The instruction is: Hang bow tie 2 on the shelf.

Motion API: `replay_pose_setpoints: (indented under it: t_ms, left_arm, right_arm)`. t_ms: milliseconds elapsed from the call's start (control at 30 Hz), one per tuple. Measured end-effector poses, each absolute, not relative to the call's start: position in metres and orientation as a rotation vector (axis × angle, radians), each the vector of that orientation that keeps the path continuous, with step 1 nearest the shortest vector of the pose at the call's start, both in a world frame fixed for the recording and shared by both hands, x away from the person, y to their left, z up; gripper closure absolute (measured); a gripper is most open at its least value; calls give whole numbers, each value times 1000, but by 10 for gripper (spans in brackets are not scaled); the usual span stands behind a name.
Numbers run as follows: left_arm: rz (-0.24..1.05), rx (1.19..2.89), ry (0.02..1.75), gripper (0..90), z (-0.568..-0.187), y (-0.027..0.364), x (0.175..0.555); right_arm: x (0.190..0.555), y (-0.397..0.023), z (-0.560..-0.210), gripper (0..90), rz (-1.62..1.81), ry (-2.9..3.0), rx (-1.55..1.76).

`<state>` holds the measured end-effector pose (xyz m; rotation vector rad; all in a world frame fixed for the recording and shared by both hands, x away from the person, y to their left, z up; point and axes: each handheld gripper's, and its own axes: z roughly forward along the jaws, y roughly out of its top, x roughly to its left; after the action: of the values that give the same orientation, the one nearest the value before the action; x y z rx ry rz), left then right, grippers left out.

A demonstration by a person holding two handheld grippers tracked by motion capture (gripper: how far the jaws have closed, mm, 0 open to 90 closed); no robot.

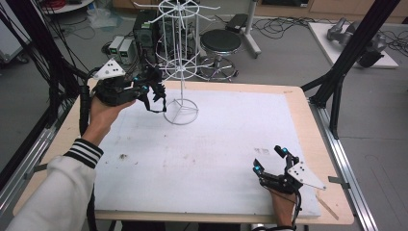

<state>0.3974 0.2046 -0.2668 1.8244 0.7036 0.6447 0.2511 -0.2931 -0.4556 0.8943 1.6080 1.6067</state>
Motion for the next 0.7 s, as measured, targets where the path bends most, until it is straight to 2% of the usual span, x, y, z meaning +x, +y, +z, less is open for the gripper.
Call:
replay_pose_setpoints:
  t_ms: [700]
  left_arm:
    - [696,1844,685,756,-260,192,417]
  right_arm:
    - [251,-293,-456,93,1614,1605,899]
